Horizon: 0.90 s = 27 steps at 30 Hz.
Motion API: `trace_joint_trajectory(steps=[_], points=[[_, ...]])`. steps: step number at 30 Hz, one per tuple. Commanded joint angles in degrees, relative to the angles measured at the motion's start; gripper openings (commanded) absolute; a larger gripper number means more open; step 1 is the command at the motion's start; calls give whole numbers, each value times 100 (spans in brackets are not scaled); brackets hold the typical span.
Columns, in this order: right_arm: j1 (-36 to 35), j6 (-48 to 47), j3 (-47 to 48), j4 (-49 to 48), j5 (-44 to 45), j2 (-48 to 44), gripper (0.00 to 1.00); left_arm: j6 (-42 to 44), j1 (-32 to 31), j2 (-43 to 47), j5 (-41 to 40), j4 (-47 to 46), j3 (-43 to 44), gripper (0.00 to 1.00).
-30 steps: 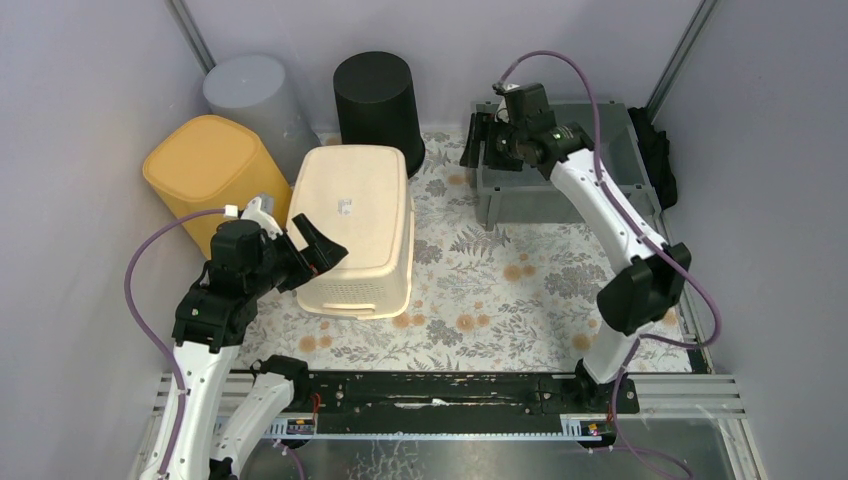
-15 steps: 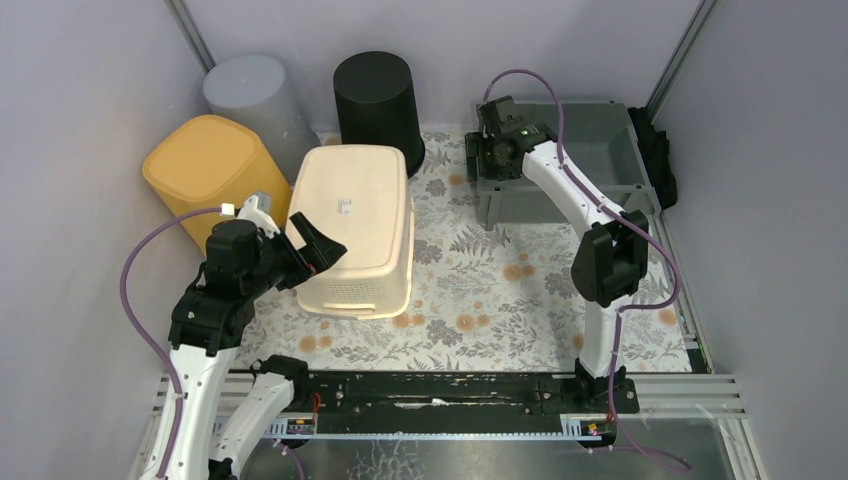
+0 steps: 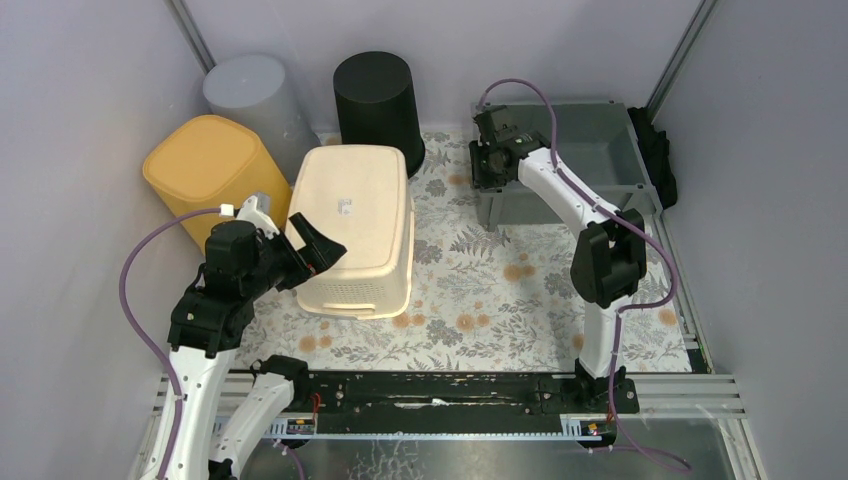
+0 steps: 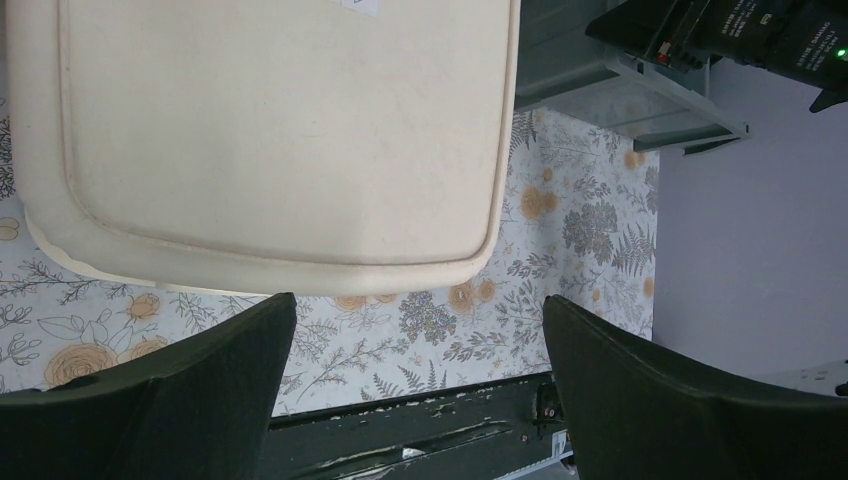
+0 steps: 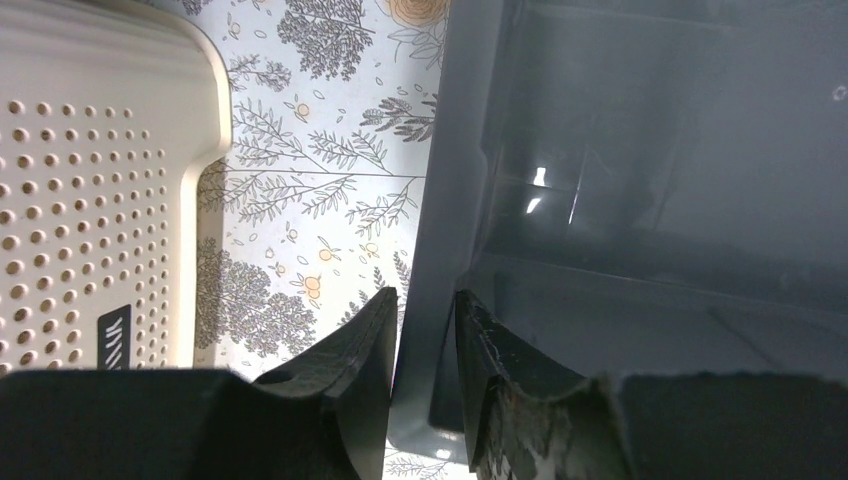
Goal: Turn the large container upside down
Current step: Adjust the container at the center of the board.
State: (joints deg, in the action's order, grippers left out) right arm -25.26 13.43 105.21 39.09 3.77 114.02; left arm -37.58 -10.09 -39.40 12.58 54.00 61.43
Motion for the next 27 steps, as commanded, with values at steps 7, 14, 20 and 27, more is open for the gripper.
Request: trace_joint_trajectory(steps=[7,14,20,27], points=[[-245,-58,-920,135,191,-660,27,-18,24,83,74,-70,48,100],[-484,15,-1544,125,220,-1161,27,-30,23,86,87,-91,9,100],[-706,117,-1946,108,223,-1544,28,-21,24,63,115,-118,-8,100],[-1018,203,-2375,140,234,-1841,29,-21,27,83,112,-118,-25,100]])
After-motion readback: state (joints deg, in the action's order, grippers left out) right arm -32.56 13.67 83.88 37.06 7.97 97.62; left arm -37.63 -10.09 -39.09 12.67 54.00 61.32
